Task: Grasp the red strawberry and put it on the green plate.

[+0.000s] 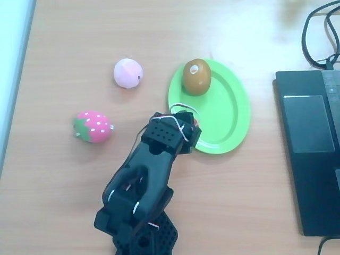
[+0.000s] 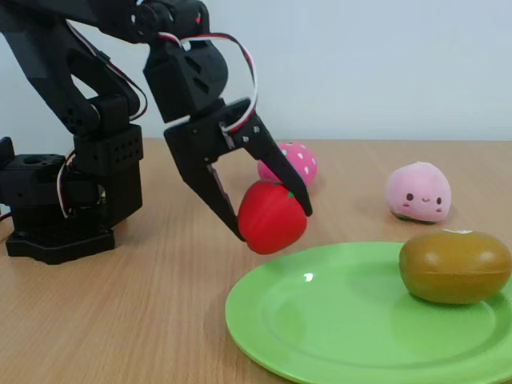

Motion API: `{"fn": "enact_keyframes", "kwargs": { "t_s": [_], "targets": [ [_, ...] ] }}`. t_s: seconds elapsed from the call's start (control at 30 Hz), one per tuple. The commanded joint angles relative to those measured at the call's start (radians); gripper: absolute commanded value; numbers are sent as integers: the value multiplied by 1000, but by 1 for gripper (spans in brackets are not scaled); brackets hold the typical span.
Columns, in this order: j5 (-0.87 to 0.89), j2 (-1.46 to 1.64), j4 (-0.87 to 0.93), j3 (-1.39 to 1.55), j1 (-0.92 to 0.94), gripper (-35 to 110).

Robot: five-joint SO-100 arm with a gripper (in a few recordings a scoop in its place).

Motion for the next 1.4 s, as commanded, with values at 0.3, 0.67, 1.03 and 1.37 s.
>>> {"fn": "enact_keyframes", "kwargs": {
  "t_s": [0.3, 0.67, 1.03, 1.37],
  "targets": [
    [126, -275, -54, -202, 2, 22],
    [212, -563, -54, -443, 46, 22],
    [242, -736, -48, -603, 77, 25],
    [242, -759, -48, -624, 87, 33]
  ]
}}
